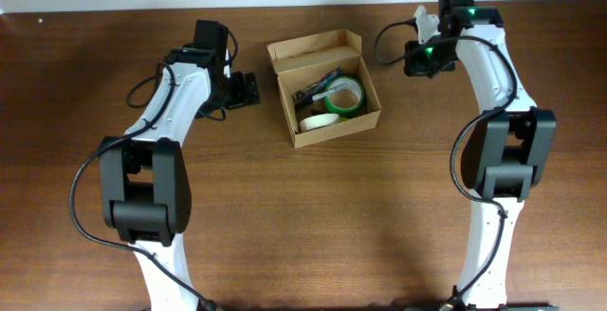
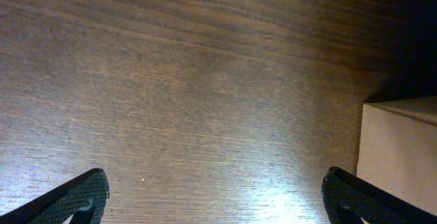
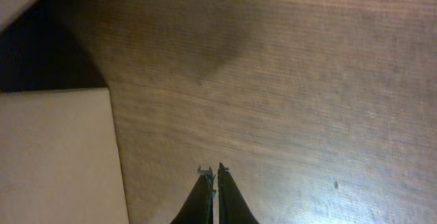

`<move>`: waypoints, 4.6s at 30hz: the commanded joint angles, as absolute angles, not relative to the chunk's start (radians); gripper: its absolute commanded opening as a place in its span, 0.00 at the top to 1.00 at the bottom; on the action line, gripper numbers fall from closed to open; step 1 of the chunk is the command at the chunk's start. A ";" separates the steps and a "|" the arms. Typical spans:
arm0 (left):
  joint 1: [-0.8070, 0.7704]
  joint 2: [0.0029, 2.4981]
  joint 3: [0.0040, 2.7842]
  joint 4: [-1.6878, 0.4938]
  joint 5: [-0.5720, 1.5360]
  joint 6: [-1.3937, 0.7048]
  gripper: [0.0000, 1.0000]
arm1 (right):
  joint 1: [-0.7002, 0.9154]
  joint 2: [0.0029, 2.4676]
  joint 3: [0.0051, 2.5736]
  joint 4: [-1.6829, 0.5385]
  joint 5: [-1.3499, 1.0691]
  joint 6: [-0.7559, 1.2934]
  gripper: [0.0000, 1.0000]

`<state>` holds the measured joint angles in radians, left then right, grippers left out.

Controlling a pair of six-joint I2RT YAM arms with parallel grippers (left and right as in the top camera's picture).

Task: Pack container

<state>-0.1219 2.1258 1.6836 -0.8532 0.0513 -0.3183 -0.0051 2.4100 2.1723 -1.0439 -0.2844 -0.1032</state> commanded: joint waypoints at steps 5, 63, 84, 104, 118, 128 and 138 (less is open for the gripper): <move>-0.121 2.132 1.682 -0.797 0.069 -0.330 0.00 | 0.043 2.431 2.169 -1.026 -0.278 -0.087 0.96; -0.126 2.132 1.682 -0.780 0.116 -0.349 0.04 | 0.223 2.431 2.169 -1.276 -0.381 0.356 0.96; -0.060 2.210 1.682 -0.611 0.121 -0.207 0.16 | 0.052 2.431 2.169 -1.303 -0.369 0.142 0.80; -0.055 2.292 1.682 -0.208 0.660 -0.268 0.22 | 0.052 2.431 2.169 -1.362 -0.783 -0.096 0.81; -0.054 2.360 1.682 -0.205 0.694 -0.302 0.22 | 0.052 2.431 2.169 -1.423 -0.776 -0.123 0.85; -0.077 2.364 1.682 -0.236 0.825 -0.302 0.24 | 0.053 2.431 2.169 -1.426 -0.775 -0.115 0.85; -0.142 2.364 1.682 -0.327 0.903 -0.302 0.30 | 0.062 2.431 2.169 -1.469 -0.767 -0.116 0.85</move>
